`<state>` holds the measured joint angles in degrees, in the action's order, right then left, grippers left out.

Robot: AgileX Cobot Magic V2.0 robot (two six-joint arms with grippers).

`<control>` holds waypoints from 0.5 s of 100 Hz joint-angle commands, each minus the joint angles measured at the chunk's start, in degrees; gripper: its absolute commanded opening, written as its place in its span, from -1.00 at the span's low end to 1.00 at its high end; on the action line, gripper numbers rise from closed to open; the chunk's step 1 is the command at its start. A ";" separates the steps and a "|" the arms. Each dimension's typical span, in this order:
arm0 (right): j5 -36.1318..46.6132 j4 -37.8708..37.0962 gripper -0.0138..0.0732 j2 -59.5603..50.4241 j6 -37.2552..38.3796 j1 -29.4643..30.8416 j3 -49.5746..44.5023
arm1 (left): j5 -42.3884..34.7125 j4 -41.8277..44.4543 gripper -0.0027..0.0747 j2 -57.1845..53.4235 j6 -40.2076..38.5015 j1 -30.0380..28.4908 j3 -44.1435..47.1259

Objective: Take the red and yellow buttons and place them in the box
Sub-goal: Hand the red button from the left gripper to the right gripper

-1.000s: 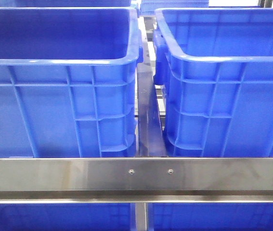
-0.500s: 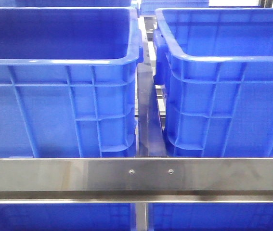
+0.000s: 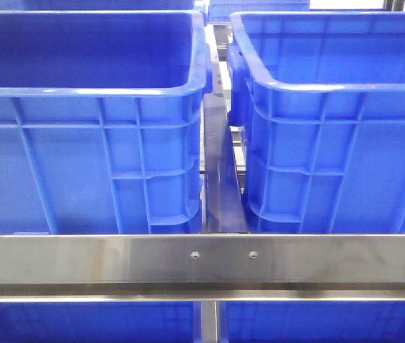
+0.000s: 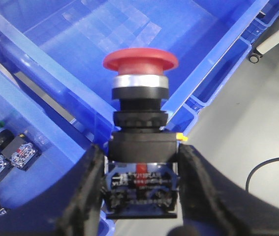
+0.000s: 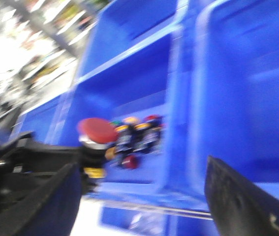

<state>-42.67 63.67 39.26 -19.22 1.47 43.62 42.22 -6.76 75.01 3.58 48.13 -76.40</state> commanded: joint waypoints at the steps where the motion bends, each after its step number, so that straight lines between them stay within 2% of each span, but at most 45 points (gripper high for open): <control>1: -1.02 14.32 0.58 4.75 -10.19 0.09 1.68 | -3.63 -0.56 -0.98 -1.88 0.24 0.40 -1.65; 20: -6.46 24.59 0.58 13.54 -18.71 -0.31 2.04 | -3.63 -0.56 -0.98 -1.88 0.24 0.40 -1.65; 50: -7.14 24.93 0.58 22.87 -20.13 -7.98 7.88 | -3.63 -0.56 -0.98 -1.88 0.24 0.40 -1.65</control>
<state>-49.01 84.47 60.85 -38.05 -4.38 47.96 42.35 -6.76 75.01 3.58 48.13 -76.40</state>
